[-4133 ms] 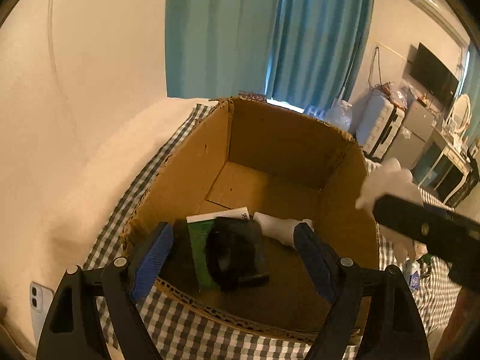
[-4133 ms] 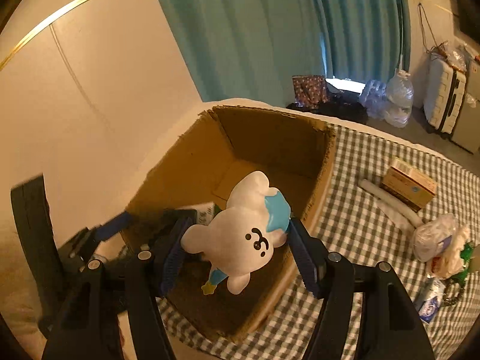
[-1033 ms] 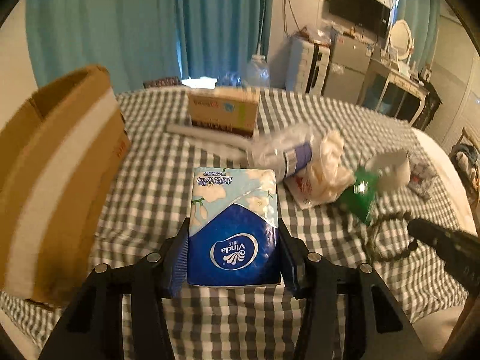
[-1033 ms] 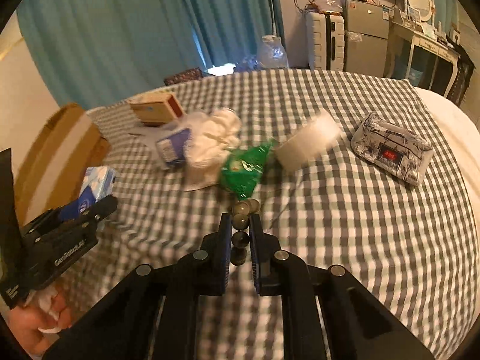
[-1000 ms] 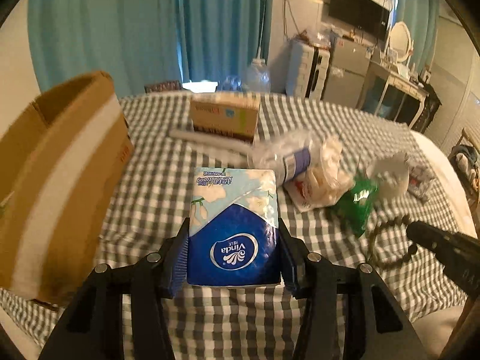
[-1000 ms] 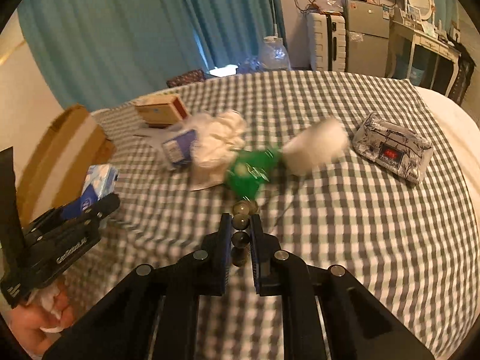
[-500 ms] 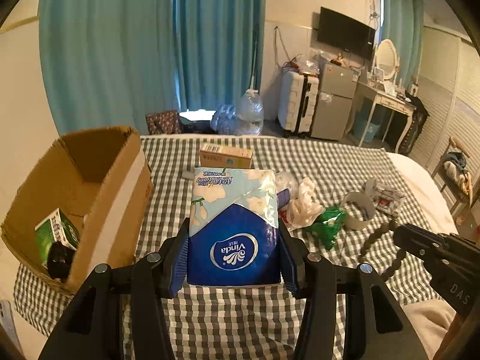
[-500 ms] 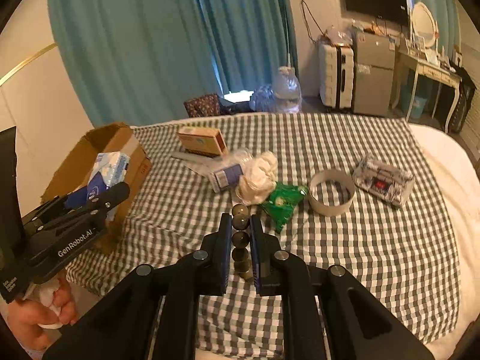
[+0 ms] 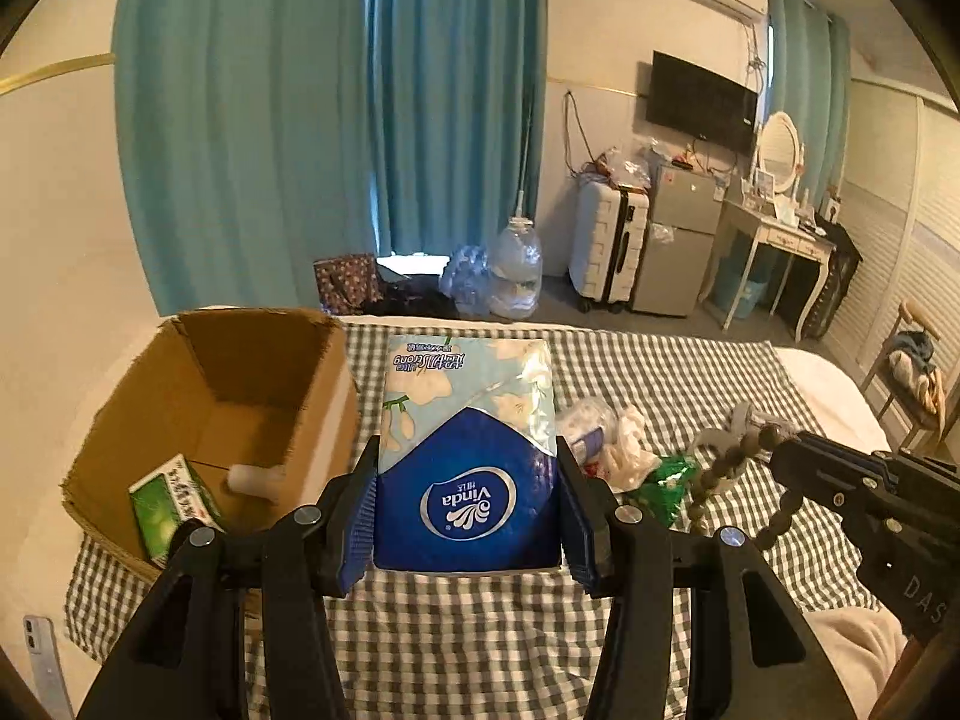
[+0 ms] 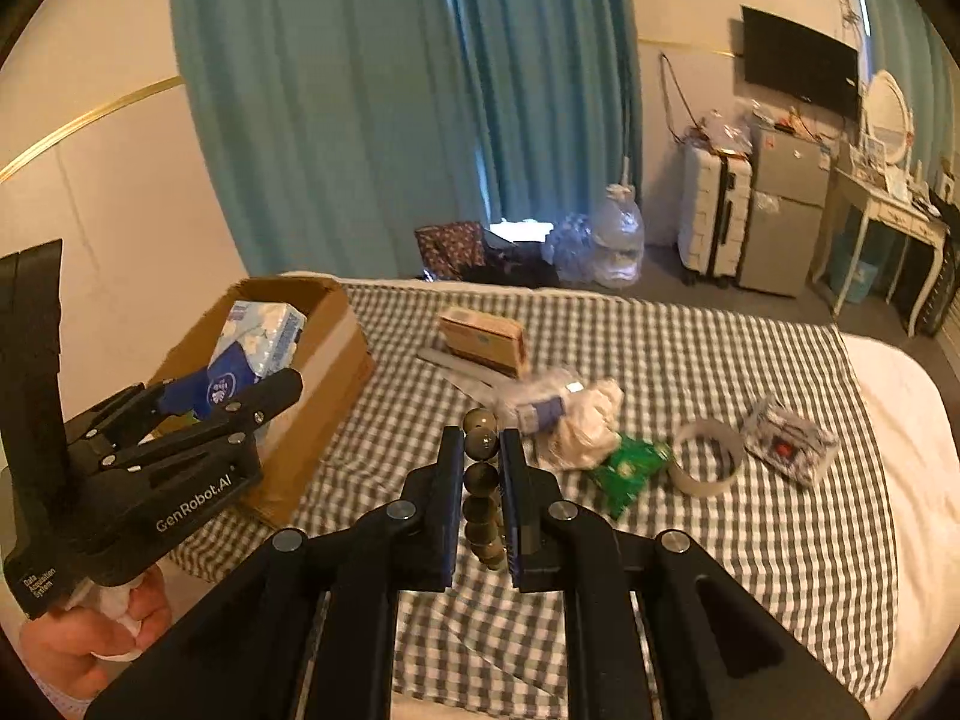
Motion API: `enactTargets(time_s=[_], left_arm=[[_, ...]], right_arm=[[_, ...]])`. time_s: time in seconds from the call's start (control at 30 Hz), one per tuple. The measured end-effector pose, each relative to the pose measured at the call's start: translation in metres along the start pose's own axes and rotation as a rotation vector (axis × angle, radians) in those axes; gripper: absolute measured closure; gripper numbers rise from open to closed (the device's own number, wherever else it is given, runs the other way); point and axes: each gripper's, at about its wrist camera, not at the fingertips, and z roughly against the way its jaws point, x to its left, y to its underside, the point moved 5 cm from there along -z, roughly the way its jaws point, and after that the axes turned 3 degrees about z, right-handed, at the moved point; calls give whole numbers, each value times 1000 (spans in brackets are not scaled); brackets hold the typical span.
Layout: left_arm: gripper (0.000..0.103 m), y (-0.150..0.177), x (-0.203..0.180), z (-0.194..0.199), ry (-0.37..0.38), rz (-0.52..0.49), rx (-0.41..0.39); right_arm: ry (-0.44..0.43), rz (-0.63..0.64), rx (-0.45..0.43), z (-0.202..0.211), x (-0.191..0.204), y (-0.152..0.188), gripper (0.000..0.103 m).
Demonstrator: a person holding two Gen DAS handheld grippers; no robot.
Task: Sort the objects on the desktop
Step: 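Carry the tissue pack and bead bracelet with both grippers to the cardboard box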
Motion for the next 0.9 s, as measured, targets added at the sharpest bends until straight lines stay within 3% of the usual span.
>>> enactTargets(time_s=[0.57, 0.9], left_arm=[[51, -19, 120, 2, -147, 114, -13], [51, -6, 188, -20, -237, 169, 55]], right_arm=[[-144, 172, -9, -44, 118, -46, 92], [-246, 213, 33, -97, 179, -69, 92]])
